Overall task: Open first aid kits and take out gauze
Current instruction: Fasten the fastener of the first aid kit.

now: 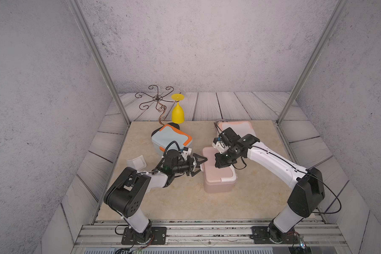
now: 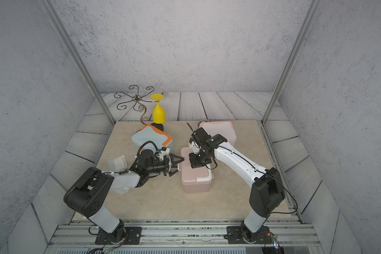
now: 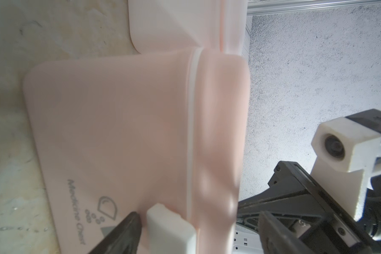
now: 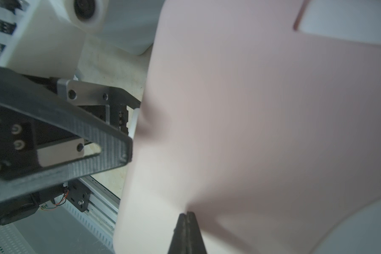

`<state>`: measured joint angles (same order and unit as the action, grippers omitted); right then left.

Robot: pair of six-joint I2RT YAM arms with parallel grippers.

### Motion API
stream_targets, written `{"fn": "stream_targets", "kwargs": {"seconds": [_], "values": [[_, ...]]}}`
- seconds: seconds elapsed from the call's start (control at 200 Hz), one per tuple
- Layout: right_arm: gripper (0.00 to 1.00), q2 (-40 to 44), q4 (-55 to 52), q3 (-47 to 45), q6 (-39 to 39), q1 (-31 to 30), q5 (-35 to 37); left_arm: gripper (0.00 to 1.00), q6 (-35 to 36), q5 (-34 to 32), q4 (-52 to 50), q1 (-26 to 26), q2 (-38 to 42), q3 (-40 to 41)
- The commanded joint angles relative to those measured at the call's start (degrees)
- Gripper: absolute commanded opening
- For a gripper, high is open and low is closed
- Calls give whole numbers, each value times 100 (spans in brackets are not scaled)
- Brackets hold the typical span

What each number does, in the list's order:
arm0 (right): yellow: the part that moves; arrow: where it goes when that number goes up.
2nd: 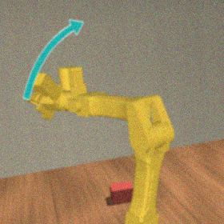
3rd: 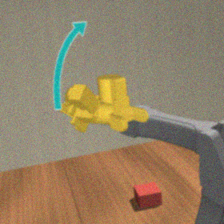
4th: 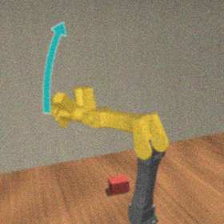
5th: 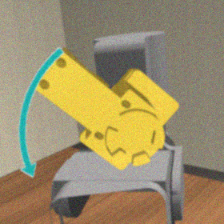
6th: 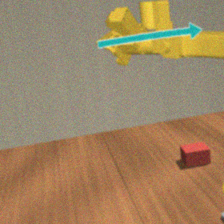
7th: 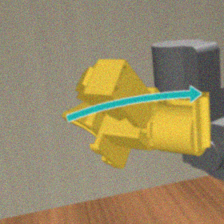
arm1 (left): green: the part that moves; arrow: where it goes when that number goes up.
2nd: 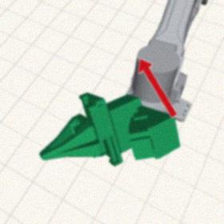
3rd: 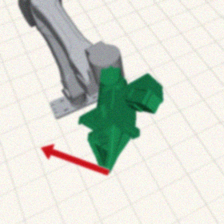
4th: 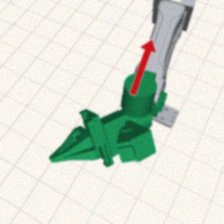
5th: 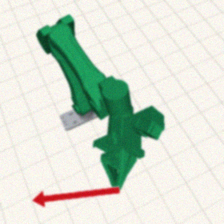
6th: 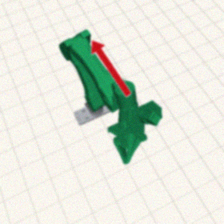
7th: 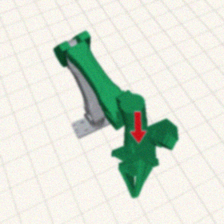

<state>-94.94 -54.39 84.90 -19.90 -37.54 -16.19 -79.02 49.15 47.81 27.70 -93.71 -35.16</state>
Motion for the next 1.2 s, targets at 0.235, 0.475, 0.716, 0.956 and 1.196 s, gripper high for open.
{"fn": "stream_targets", "kwargs": {"seconds": [0.235,0.475,0.716,0.956,1.196], "values": [[0,-157,-336,-351,-56,-17,72,85,79,51,-307,7,818,-5],[0,-174,-318,-356,-58,-17,72,85,128,34,-490,-13,992,78],[0,-195,-291,-385,-67,-17,63,85,236,52,-832,-70,1321,96],[0,-207,-274,-369,-75,-17,45,85,423,8,-1206,-72,1401,33],[0,-207,-300,-349,-74,-17,54,85,788,-19,-1891,-152,1407,61]]}}
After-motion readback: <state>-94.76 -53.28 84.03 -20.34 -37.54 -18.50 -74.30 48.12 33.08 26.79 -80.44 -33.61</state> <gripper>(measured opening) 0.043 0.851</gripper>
